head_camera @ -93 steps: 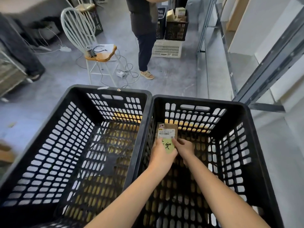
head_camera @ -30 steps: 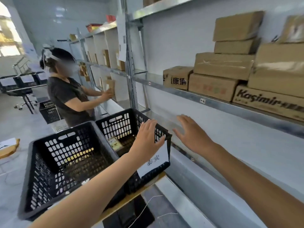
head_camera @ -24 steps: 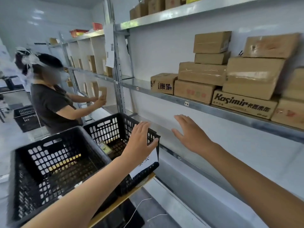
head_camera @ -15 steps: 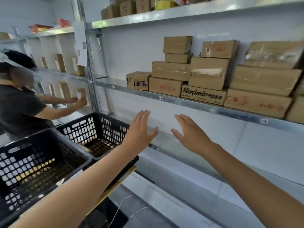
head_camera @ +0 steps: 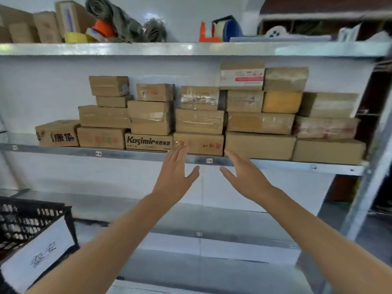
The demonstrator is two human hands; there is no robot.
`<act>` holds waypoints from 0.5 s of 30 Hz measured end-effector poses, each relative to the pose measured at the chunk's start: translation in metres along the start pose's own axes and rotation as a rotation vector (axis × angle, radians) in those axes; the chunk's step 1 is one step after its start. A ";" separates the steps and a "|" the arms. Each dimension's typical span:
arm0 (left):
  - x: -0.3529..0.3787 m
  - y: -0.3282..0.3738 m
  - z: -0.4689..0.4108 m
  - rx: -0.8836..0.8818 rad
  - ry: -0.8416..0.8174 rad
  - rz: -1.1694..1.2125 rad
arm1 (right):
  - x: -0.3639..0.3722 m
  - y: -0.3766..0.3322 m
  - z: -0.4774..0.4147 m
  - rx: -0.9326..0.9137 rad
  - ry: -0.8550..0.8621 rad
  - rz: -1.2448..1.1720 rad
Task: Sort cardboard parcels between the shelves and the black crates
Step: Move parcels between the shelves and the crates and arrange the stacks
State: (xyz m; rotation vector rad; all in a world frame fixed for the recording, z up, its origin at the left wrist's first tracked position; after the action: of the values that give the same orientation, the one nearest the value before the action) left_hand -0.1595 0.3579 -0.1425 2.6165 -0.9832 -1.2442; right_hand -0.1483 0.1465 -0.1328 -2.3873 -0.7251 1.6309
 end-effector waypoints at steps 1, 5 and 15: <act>0.014 0.015 -0.009 0.013 -0.012 0.027 | -0.010 0.018 0.004 0.021 -0.001 0.021; 0.066 0.071 -0.047 0.084 -0.065 0.093 | -0.054 0.086 0.013 0.085 0.042 0.070; 0.162 0.193 -0.144 0.169 -0.084 0.252 | -0.162 0.225 -0.016 0.154 0.235 0.150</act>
State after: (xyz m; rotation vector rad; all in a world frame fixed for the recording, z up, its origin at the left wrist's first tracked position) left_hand -0.0799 0.0842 -0.0905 2.4726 -1.4401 -1.2671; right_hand -0.1128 -0.1240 -0.0803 -2.5131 -0.3744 1.3655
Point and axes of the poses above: each hand's wrist, its own z-axis away from the middle knuckle, its own x-axis out of the palm, y = z × x, the point moved 1 cm from there along -z, towards the middle knuckle, and after that the axes turned 7 degrees about x, right-handed, at the moved point
